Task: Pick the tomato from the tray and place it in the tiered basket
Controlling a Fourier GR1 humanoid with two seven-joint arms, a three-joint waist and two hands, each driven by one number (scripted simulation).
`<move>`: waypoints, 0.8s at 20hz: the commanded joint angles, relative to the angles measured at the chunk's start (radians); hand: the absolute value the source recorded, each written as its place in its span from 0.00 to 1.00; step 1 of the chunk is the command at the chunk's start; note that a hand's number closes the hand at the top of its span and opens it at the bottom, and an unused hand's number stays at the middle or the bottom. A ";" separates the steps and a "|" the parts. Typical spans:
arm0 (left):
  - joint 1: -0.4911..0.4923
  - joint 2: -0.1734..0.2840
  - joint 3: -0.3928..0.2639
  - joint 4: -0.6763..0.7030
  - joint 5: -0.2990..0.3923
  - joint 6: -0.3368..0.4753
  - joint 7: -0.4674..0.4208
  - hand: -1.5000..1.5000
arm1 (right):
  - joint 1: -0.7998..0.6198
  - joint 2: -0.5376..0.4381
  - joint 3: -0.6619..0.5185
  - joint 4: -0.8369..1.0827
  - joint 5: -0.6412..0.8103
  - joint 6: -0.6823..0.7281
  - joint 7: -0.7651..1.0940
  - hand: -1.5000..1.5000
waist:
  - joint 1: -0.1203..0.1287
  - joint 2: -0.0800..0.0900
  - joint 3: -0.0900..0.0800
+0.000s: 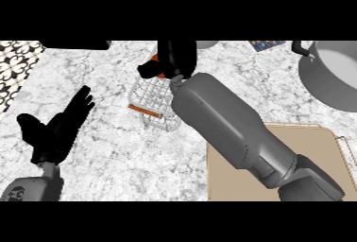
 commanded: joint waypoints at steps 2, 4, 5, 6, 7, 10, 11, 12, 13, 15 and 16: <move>-0.012 0.005 0.009 0.009 -0.001 -0.007 0.007 0.50 | -0.023 0.000 -0.075 -0.001 -0.143 -0.075 -0.061 0.00 | 0.005 0.003 0.000; -0.003 0.007 0.021 0.038 -0.001 -0.016 -0.030 0.50 | 0.061 0.000 -0.092 -0.038 -0.189 -0.128 -0.148 0.00 | -0.004 0.003 0.000; 0.015 0.006 0.014 0.004 -0.005 -0.012 -0.025 0.50 | 0.005 0.000 -0.118 -0.063 -0.202 -0.126 -0.096 0.00 | -0.005 -0.002 0.000; 0.001 -0.001 0.013 -0.008 0.000 -0.005 -0.006 0.50 | 0.046 0.000 -0.166 -0.084 -0.213 -0.138 -0.159 0.00 | -0.018 -0.003 0.001; 0.029 0.008 0.016 -0.023 0.012 -0.021 0.001 0.50 | 0.039 0.000 -0.173 -0.105 -0.249 -0.149 -0.142 0.00 | -0.011 -0.004 0.001; 0.044 0.016 0.026 -0.030 0.000 -0.013 -0.001 0.50 | 0.116 0.000 -0.207 -0.197 -0.275 -0.216 -0.189 0.00 | -0.028 -0.009 0.001; 0.012 0.023 0.049 0.041 0.011 -0.030 -0.033 0.50 | 0.118 0.000 -0.242 -0.200 -0.294 -0.211 -0.216 0.00 | -0.033 -0.005 0.001; 0.065 0.003 0.028 -0.012 0.008 -0.022 -0.030 0.50 | 0.123 0.000 -0.274 -0.216 -0.312 -0.211 -0.233 0.00 | -0.028 -0.007 0.001; 0.043 -0.009 0.024 0.017 -0.019 -0.002 -0.055 0.50 | 0.149 -0.011 -0.295 -0.228 -0.322 -0.201 -0.258 0.00 | -0.035 -0.006 0.001; 0.098 -0.006 0.007 -0.070 -0.016 -0.007 -0.020 0.50 | 0.142 -0.088 -0.334 -0.289 -0.321 -0.189 -0.206 0.00 | -0.038 -0.012 0.001; 0.049 0.005 0.047 -0.016 0.017 -0.024 -0.026 0.50 | 0.207 -0.090 -0.338 -0.314 -0.330 -0.183 -0.249 0.00 | -0.043 -0.009 0.001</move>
